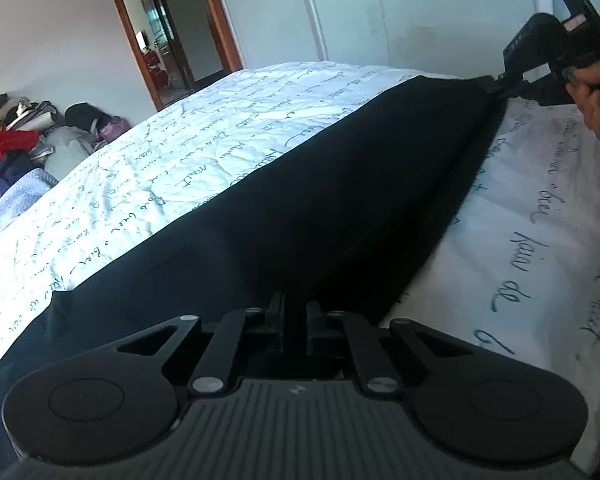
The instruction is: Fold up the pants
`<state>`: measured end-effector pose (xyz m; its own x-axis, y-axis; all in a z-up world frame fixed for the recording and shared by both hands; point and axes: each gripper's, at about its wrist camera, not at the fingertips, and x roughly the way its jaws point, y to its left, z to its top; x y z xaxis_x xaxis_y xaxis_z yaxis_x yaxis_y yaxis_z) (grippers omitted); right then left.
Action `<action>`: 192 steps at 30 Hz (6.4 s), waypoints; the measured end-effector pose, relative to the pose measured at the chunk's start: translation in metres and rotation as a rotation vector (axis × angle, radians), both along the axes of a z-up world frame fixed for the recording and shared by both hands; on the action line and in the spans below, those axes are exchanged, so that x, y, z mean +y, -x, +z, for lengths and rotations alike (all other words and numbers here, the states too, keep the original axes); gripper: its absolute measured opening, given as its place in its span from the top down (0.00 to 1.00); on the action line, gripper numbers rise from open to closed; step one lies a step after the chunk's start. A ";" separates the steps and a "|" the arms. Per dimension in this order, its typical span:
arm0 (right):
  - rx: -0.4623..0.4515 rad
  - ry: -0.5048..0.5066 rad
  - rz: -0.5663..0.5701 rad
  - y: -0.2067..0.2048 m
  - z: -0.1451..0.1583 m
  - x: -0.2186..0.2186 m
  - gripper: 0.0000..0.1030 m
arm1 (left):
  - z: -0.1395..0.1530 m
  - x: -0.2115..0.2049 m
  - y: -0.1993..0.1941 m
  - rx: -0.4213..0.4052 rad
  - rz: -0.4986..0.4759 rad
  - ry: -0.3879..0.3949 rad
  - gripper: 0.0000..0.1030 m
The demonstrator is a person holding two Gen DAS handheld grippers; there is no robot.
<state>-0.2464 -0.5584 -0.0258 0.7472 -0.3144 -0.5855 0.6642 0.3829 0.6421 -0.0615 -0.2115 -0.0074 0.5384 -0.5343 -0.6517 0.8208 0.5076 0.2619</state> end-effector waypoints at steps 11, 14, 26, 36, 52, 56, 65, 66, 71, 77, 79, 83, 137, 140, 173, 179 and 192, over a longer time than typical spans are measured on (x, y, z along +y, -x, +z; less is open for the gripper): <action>-0.059 -0.046 0.082 0.008 0.005 0.010 0.80 | -0.001 0.003 0.005 -0.011 -0.005 -0.005 0.93; -0.041 -0.055 0.105 -0.005 0.003 0.019 0.56 | -0.006 -0.003 0.005 -0.040 -0.007 -0.029 0.83; -0.042 -0.070 0.001 -0.025 -0.016 -0.003 0.95 | -0.019 -0.018 0.004 -0.145 -0.026 -0.064 0.90; -0.028 0.001 0.003 -0.006 -0.002 0.007 0.96 | -0.001 0.001 0.012 -0.073 -0.068 0.007 0.97; 0.083 0.126 -0.052 -0.005 0.011 0.016 0.80 | 0.001 0.011 0.025 -0.035 -0.133 -0.012 0.60; 0.086 0.321 0.135 -0.035 0.043 0.063 0.77 | 0.012 0.035 0.024 0.035 -0.113 0.047 0.46; 0.101 0.291 0.787 -0.155 0.018 0.185 0.60 | 0.025 0.127 -0.017 0.039 0.272 0.061 0.44; 0.145 0.298 0.806 -0.161 0.010 0.192 0.60 | 0.026 0.141 -0.024 0.039 0.336 0.061 0.43; 0.153 0.456 0.900 -0.170 0.032 0.248 0.59 | 0.032 0.213 -0.046 0.009 0.610 0.051 0.32; 0.047 0.883 1.238 -0.176 0.053 0.398 0.60 | 0.037 0.279 -0.068 -0.030 0.842 -0.002 0.25; 0.015 0.994 1.325 -0.180 0.048 0.444 0.61 | 0.040 0.302 -0.075 -0.016 0.916 -0.004 0.25; -0.069 1.126 1.454 -0.188 0.045 0.514 0.61 | 0.047 0.344 -0.076 -0.010 1.041 -0.011 0.25; -0.163 0.931 1.433 -0.203 0.056 0.535 0.84 | 0.070 0.364 -0.060 -0.094 1.089 0.015 0.14; -0.033 0.877 1.312 -0.199 0.050 0.482 0.84 | 0.083 0.335 -0.063 -0.097 1.001 0.071 0.12; -0.015 0.140 0.201 -0.009 0.013 0.062 0.58 | 0.010 0.053 -0.064 -0.232 0.593 -0.100 0.05; -0.094 -0.030 0.066 0.015 -0.012 0.033 0.60 | 0.020 0.040 -0.055 -0.228 0.568 -0.079 0.05; -0.229 -0.123 -0.046 0.027 -0.025 0.016 0.59 | 0.026 0.038 -0.051 -0.173 0.558 -0.055 0.04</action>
<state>-0.2738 -0.5422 -0.0511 0.8511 -0.2877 -0.4390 0.5113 0.2651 0.8175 -0.0104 -0.1739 0.0189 0.8298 -0.1072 -0.5477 0.3760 0.8327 0.4066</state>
